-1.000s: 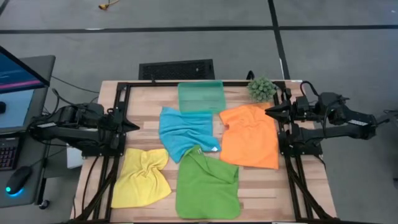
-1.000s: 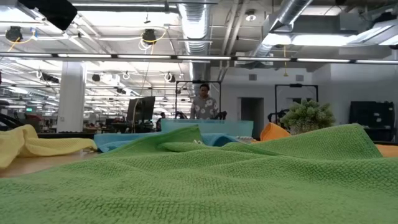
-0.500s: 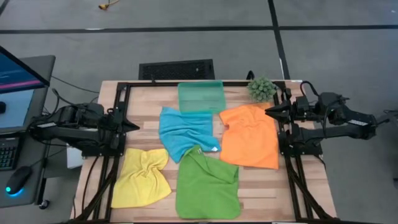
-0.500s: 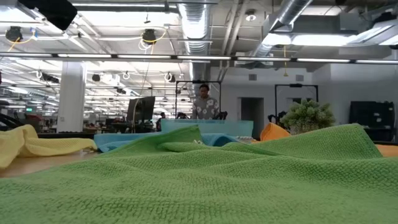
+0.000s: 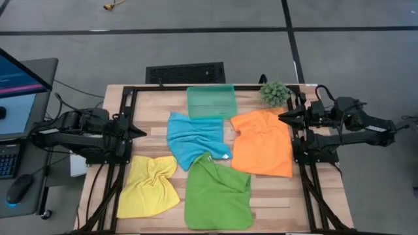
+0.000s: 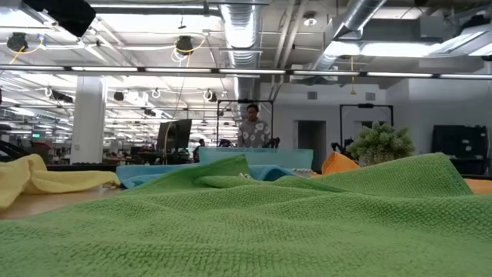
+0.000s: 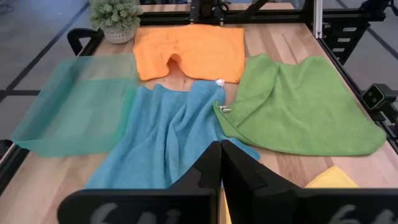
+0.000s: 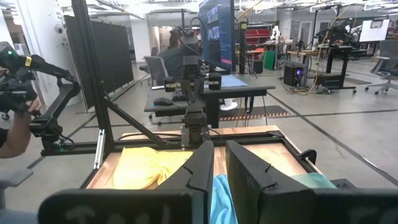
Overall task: Roll microfiber towels into tight, uniform cylinder then place into a basket
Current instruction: Roll the green microfiber cloth
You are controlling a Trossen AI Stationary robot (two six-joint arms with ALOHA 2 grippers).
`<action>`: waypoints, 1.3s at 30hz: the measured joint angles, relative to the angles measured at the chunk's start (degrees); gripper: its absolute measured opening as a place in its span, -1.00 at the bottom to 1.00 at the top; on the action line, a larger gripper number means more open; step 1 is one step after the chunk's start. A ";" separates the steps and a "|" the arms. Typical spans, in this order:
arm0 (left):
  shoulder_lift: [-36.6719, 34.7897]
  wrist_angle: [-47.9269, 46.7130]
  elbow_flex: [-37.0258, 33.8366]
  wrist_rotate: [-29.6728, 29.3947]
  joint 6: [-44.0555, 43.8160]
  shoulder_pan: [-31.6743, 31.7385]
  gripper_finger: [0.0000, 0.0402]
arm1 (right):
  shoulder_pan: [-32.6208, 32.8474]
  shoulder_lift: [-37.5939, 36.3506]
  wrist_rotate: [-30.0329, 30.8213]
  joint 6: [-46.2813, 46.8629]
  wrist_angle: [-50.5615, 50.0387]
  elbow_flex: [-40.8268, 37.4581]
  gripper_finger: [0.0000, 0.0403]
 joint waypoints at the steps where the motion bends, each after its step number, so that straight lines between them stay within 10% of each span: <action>1: 0.00 0.00 0.00 0.00 0.05 -0.02 -1.00 | 0.01 0.00 -0.01 0.00 0.00 -0.01 -0.66; 39: 0.01 0.22 0.00 -3.69 1.45 -0.02 -1.00 | -0.01 5.83 0.01 -0.01 12.35 -0.03 -0.66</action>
